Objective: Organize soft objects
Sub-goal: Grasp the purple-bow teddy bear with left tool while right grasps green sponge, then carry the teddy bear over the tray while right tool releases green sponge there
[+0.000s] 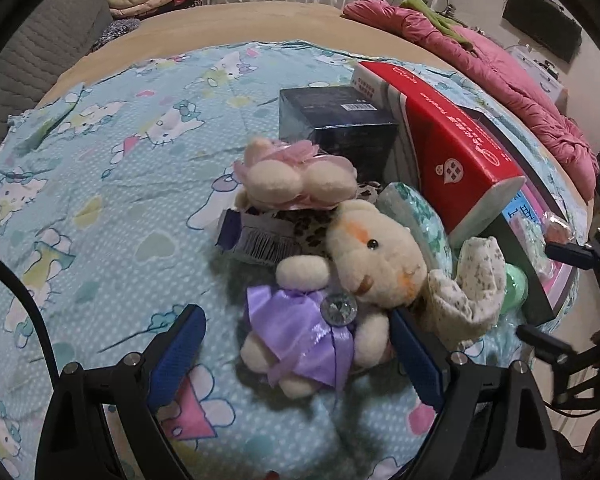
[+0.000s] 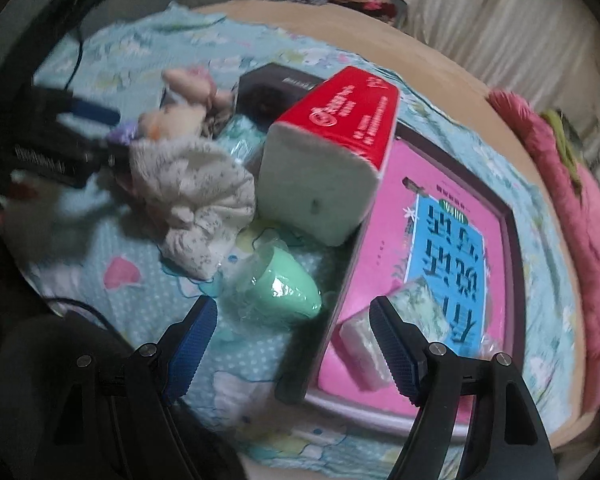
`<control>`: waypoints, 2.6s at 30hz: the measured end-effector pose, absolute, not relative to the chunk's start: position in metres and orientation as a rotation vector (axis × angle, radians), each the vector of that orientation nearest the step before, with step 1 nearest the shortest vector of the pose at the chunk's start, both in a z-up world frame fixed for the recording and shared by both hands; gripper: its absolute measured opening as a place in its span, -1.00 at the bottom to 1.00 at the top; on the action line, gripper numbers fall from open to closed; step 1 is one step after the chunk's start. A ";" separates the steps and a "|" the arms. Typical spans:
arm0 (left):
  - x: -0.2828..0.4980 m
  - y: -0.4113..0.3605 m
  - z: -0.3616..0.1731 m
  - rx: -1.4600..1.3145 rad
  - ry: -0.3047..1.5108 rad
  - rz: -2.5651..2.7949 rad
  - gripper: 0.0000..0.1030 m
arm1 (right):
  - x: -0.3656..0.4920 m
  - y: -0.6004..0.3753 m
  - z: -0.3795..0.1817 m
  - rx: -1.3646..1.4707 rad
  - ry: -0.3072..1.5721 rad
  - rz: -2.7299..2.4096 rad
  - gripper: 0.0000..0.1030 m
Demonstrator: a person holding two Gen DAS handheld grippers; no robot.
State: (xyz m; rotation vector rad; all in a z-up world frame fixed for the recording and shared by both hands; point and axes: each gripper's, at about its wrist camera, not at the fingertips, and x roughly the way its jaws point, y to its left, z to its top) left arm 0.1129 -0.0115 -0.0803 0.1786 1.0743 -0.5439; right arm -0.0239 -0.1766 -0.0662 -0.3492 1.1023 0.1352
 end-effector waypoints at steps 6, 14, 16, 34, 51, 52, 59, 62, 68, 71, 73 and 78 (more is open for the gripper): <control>0.122 -0.006 -0.086 0.117 1.084 -0.581 0.78 | -0.012 -0.164 -0.086 -0.479 1.109 0.157 0.52; 0.133 0.005 -0.092 -0.017 1.109 -0.674 0.31 | 0.000 -0.165 -0.096 -0.524 1.097 0.143 0.51; 0.134 0.005 -0.093 -0.031 1.114 -0.682 0.24 | 0.001 -0.166 -0.095 -0.529 1.092 0.139 0.46; 0.128 0.033 -0.085 -0.132 1.093 -0.661 0.05 | -0.003 -0.177 -0.072 -0.390 1.017 0.174 -0.25; 0.084 0.032 -0.039 -0.071 1.041 -0.640 0.05 | -0.028 -0.182 -0.051 -0.197 1.002 0.235 -0.41; 0.081 0.031 -0.036 -0.068 1.035 -0.638 0.05 | -0.029 -0.184 -0.049 -0.188 0.996 0.233 -0.41; 0.066 0.026 -0.003 -0.073 0.978 -0.621 0.05 | -0.036 -0.192 -0.021 -0.156 0.936 0.215 -0.42; 0.061 0.020 0.010 -0.072 0.961 -0.621 0.05 | -0.039 -0.194 -0.009 -0.150 0.912 0.206 -0.42; 0.047 -0.001 0.030 -0.049 0.933 -0.635 0.05 | -0.047 -0.205 0.015 -0.123 0.861 0.179 -0.42; 0.040 -0.015 0.039 -0.035 0.920 -0.650 0.05 | -0.050 -0.213 0.024 -0.109 0.843 0.160 -0.42; 0.035 -0.027 0.045 -0.021 0.917 -0.656 0.05 | -0.053 -0.219 0.029 -0.102 0.832 0.142 -0.42; 0.024 -0.054 0.054 0.006 0.913 -0.685 0.05 | -0.062 -0.236 0.041 -0.071 0.806 0.104 -0.42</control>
